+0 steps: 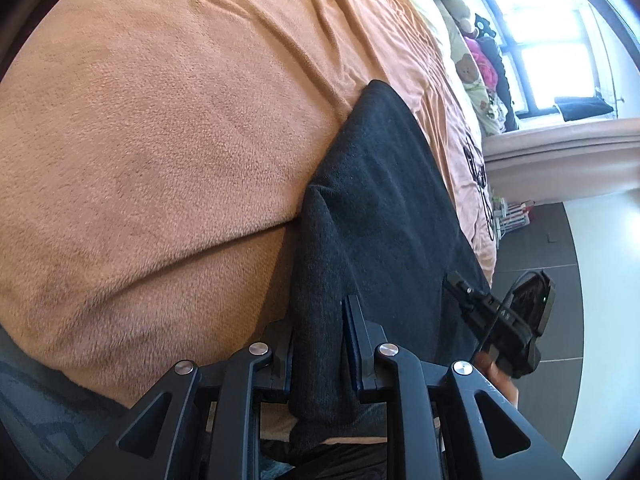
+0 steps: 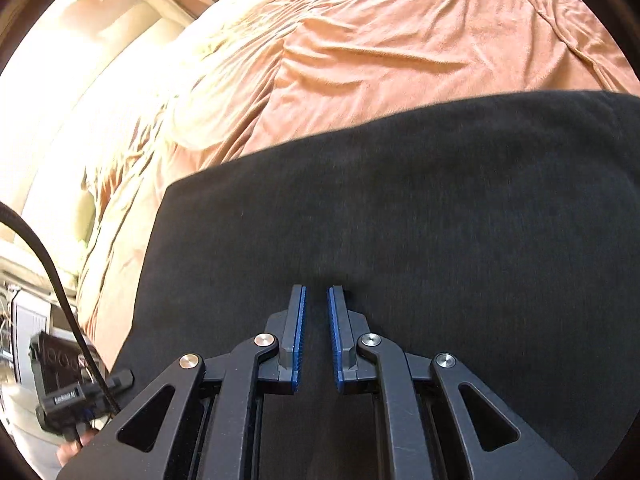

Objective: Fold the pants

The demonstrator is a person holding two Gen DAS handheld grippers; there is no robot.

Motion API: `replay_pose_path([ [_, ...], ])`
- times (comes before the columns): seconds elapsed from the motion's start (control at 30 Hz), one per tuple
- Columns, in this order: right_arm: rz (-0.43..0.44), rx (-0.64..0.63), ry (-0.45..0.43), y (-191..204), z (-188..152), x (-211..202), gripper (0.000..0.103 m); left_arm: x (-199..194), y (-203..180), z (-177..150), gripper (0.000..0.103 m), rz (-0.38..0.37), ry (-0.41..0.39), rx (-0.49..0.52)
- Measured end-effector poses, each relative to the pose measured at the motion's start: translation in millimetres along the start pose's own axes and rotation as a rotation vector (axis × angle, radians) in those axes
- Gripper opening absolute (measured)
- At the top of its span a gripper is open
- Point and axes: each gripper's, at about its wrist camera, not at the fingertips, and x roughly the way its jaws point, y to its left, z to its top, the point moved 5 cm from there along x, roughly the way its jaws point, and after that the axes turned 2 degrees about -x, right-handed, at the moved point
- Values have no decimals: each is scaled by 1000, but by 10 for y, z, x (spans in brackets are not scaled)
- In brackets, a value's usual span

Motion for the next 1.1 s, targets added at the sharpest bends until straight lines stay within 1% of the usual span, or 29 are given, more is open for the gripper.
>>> replay_pose_path([
  [0.17, -9, 23, -11, -26, 108, 31, 8, 33, 7, 41, 20, 0, 6, -3],
  [0.23, -15, 33, -17, -130, 133, -61, 8, 55, 13, 68, 20, 0, 9, -4],
  [0.3, -18, 41, -20, -149, 162, -51, 8, 73, 21, 92, 20, -2, 14, -9],
  [0.47, -24, 80, -31, -198, 363, -10, 8, 85, 28, 111, 20, -16, 26, -2],
  [0.57, -44, 47, -46, -178, 394, 12, 8, 55, 5, 97, 19, -28, 21, 11],
  [0.67, -39, 41, -31, -157, 283, -9, 8, -14, -61, 82, 17, -49, 7, 35],
  [0.83, -24, 19, -3, -99, -17, -160, 8, -112, -241, 66, 16, -87, -11, 75],
  [1.0, 10, 40, 6, -73, -302, -361, 8, -191, -498, 72, 15, -122, -20, 126],
  [1.1, 27, 57, 19, -47, -452, -406, 8, -217, -658, 73, 15, -136, -22, 161],
])
